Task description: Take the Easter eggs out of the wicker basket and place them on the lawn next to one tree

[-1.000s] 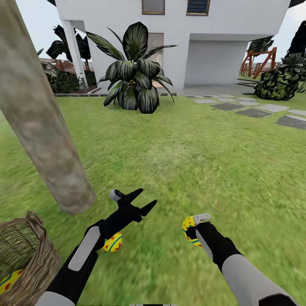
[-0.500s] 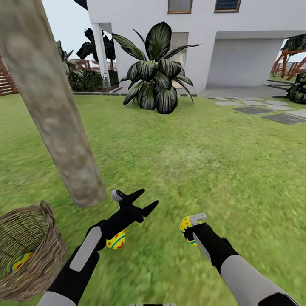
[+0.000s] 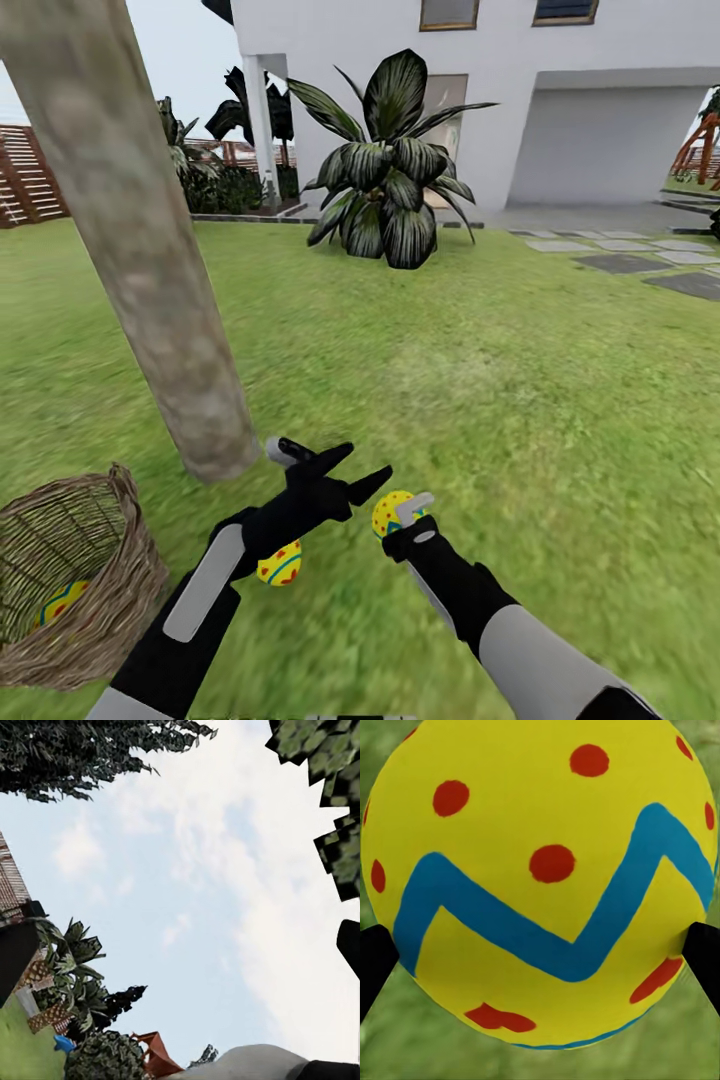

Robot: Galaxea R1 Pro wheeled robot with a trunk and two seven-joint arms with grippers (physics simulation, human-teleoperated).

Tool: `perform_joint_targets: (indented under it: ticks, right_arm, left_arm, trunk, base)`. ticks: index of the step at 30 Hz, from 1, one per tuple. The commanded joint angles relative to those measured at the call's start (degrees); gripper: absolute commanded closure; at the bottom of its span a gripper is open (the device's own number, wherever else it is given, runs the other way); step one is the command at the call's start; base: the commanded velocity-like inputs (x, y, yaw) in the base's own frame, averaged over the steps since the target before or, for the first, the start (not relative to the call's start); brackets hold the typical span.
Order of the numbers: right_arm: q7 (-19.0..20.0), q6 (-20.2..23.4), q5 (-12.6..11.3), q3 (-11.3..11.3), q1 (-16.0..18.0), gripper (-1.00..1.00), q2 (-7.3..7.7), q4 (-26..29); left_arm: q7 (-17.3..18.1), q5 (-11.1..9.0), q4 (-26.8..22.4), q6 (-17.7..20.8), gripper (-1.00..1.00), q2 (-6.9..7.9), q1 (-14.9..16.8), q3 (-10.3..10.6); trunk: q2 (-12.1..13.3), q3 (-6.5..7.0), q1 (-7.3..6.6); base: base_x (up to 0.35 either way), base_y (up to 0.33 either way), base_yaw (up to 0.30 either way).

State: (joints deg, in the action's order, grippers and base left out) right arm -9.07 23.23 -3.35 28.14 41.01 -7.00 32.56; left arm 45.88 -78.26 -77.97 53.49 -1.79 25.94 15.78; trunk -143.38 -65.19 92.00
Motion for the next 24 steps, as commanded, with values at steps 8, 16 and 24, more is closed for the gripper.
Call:
perform_joint_targets:
  ticks: [8, 16, 24]
  right_arm:
    - [-0.51, 0.45, -0.6, 0.42, 0.03, 1.0, -0.73, -0.56]
    - [-0.42, 0.33, -0.61, 0.42, 0.03, 1.0, -0.81, -0.57]
    - [-0.42, 0.41, -0.61, 0.42, 0.03, 1.0, -1.08, -0.57]
  left_arm:
    - [0.0, -0.14, -1.57, 0.13, -1.0, 0.02, 0.01, 1.09]
    - [0.08, -0.14, -1.5, 0.13, -1.0, 0.02, 0.01, 1.1]
    - [0.05, -0.21, -1.41, 0.05, -1.0, -0.03, 0.03, 1.1]
  trunk:
    - [-0.02, -0.05, -0.01]
    - [-0.02, -0.05, -0.01]
    - [-0.02, -0.05, -0.01]
  base:
    - [0.132, -0.252, 0.274]
    - [0.157, -0.153, 0.281]
    - [0.002, -0.001, 0.281]
